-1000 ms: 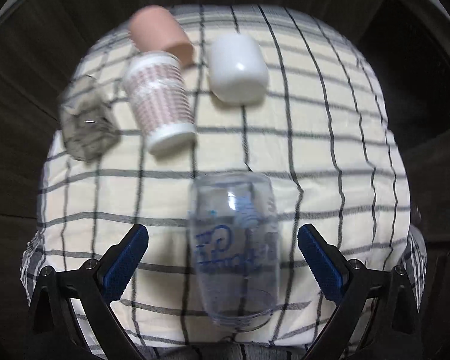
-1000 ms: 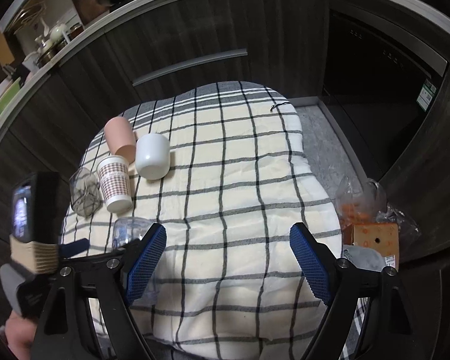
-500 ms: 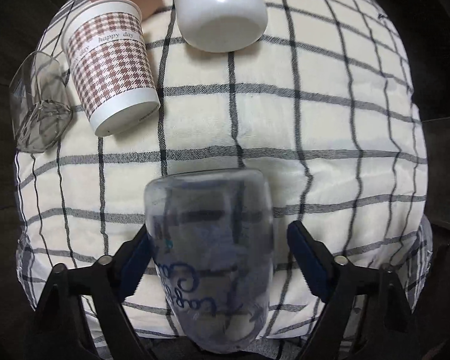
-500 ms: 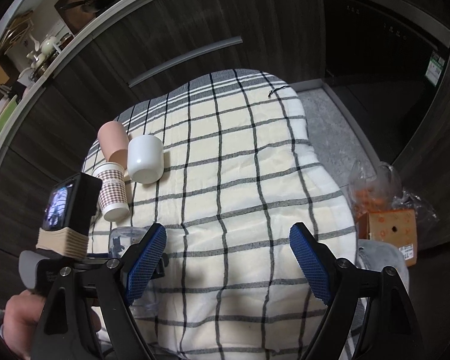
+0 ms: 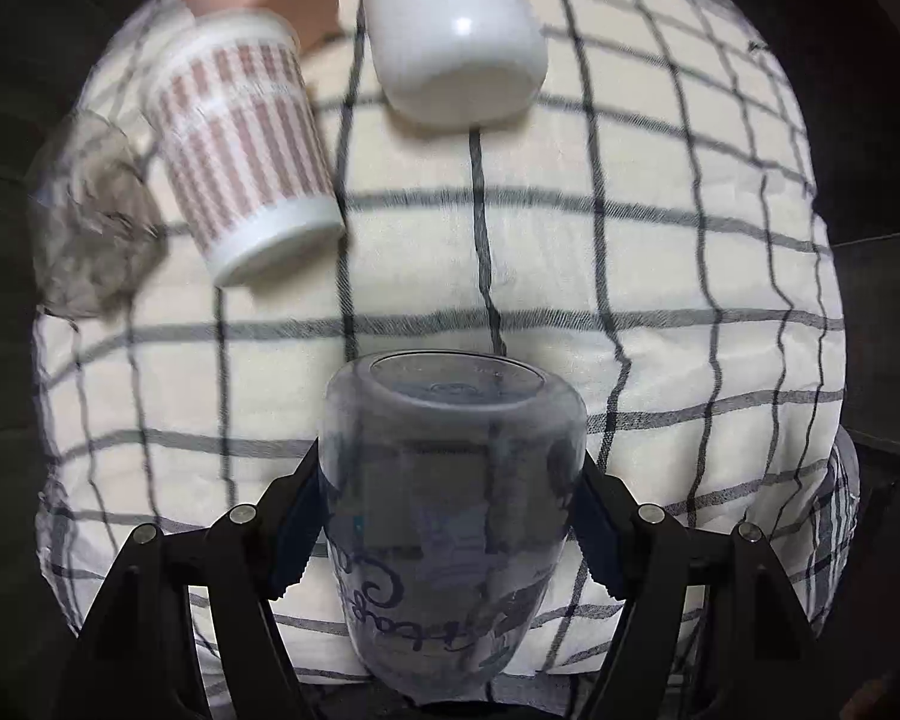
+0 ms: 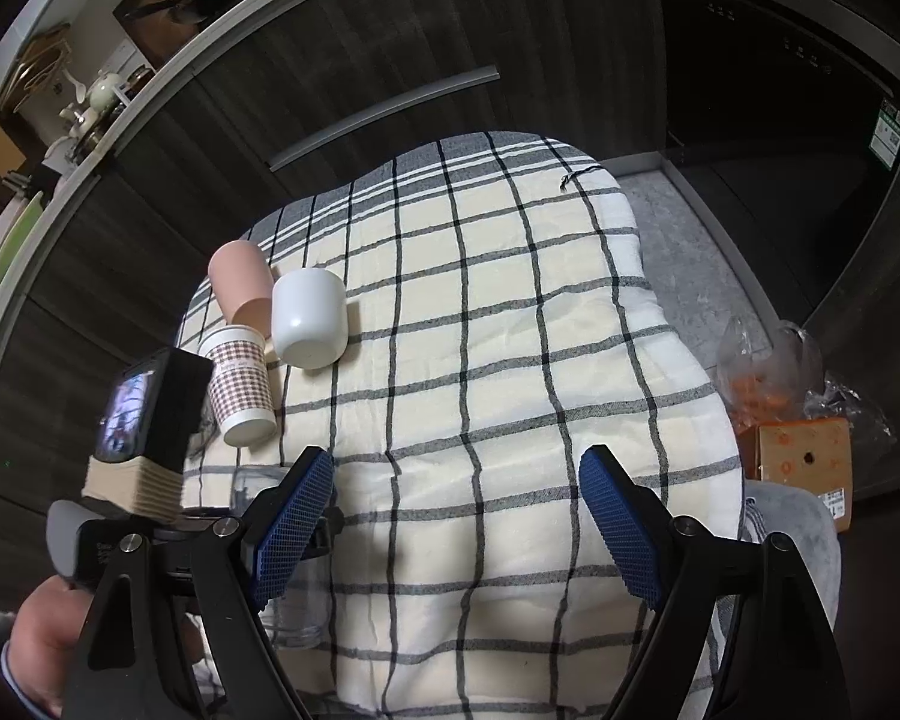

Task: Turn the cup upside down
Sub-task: 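Rotate the clear cup with the left gripper so its base faces up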

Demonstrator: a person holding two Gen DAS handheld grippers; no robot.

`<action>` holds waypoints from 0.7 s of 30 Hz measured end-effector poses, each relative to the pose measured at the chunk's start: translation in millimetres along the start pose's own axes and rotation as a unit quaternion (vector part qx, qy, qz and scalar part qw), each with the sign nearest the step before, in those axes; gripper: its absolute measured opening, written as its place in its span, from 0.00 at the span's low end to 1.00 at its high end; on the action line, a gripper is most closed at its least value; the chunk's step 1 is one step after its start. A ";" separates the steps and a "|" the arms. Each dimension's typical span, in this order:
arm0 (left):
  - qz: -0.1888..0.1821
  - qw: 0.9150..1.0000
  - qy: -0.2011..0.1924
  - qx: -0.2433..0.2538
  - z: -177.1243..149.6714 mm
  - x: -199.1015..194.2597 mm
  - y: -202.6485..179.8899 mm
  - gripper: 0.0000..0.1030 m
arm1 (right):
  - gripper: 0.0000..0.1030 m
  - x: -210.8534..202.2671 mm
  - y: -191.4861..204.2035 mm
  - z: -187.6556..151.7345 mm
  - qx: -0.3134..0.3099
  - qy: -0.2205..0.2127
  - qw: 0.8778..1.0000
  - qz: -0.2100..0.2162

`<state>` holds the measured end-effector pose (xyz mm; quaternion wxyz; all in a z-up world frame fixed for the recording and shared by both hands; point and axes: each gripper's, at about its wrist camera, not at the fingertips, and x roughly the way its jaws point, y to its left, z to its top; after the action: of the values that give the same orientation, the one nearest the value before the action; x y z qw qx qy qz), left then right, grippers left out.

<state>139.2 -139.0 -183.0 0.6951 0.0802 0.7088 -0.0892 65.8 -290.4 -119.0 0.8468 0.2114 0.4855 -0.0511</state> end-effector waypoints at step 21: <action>-0.004 0.887 -0.461 -0.029 -65.6 -76.1 61.7 0.70 | 0.82 -14.4 53.7 -27.3 -0.087 -0.119 0.988 -0.045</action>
<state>91.7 -62.7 -106.7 0.9452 0.0071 0.3113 -0.0980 52.1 -232.4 -102.3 0.9105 0.1069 0.3929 -0.0719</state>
